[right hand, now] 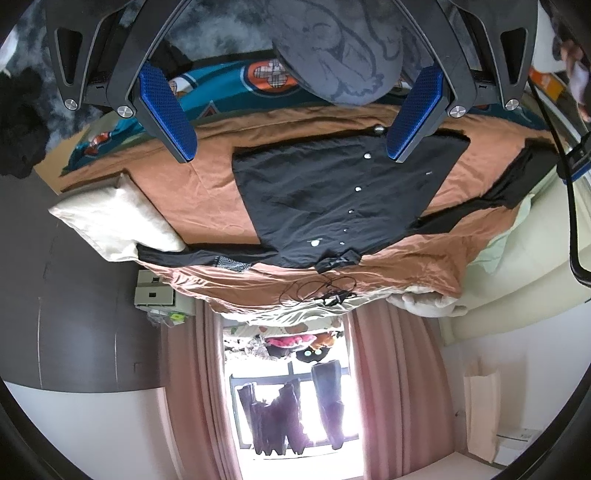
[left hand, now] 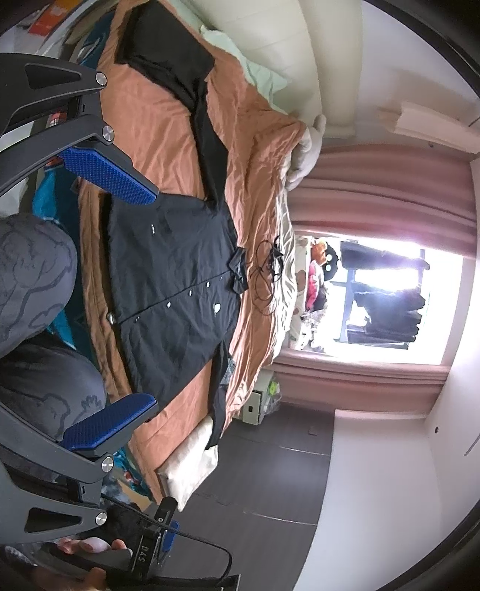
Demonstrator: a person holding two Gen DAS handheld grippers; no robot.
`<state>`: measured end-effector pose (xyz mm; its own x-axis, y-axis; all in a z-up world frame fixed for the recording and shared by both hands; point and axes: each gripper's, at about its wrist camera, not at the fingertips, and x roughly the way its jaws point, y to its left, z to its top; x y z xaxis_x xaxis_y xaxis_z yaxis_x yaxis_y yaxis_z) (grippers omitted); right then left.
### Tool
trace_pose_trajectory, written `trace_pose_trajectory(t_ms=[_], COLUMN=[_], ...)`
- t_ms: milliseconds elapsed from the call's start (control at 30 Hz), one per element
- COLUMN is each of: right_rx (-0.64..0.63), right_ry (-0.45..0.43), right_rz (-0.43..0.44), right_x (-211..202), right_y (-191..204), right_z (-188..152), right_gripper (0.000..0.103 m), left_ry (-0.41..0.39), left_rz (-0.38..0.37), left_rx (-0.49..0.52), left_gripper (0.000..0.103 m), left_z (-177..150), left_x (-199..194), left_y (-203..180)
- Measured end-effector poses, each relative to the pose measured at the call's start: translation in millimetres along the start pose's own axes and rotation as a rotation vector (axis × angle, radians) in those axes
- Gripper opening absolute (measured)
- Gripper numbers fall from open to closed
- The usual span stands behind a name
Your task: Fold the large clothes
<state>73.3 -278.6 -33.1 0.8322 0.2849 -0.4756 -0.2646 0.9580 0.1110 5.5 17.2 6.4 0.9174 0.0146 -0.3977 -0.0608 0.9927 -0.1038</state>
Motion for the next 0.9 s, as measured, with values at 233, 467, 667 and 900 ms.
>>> trace_pose_trajectory(t_ms=[233,467,667,900], right_rx=[-0.028,-0.05,-0.057,-0.078], right_ry=[0.01,0.052,0.06,0.081], right_rz=[0.041,0.078,0.121,0.161], right_x=[38.2,85.1,125.6,174.5], right_y=[15.7,32.5,49.0,67.4], right_z=[12.1,20.7,39.7,60.2], right_gripper=[0.103,0.103,0.103,0.103], left_ry=[0.027,0.052,0.071,0.106], left_rz=[0.039,0.076,0.116,0.166], left_rx=[-0.017,-0.075,-0.092,-0.097], left_gripper=[0.102,0.102,0.103,0.102], left_z=[9.6,18.1,23.3,31.1], left_x=[26.0,56.5,84.1,125.9], left_y=[17.4,45.3,65.2,92.7])
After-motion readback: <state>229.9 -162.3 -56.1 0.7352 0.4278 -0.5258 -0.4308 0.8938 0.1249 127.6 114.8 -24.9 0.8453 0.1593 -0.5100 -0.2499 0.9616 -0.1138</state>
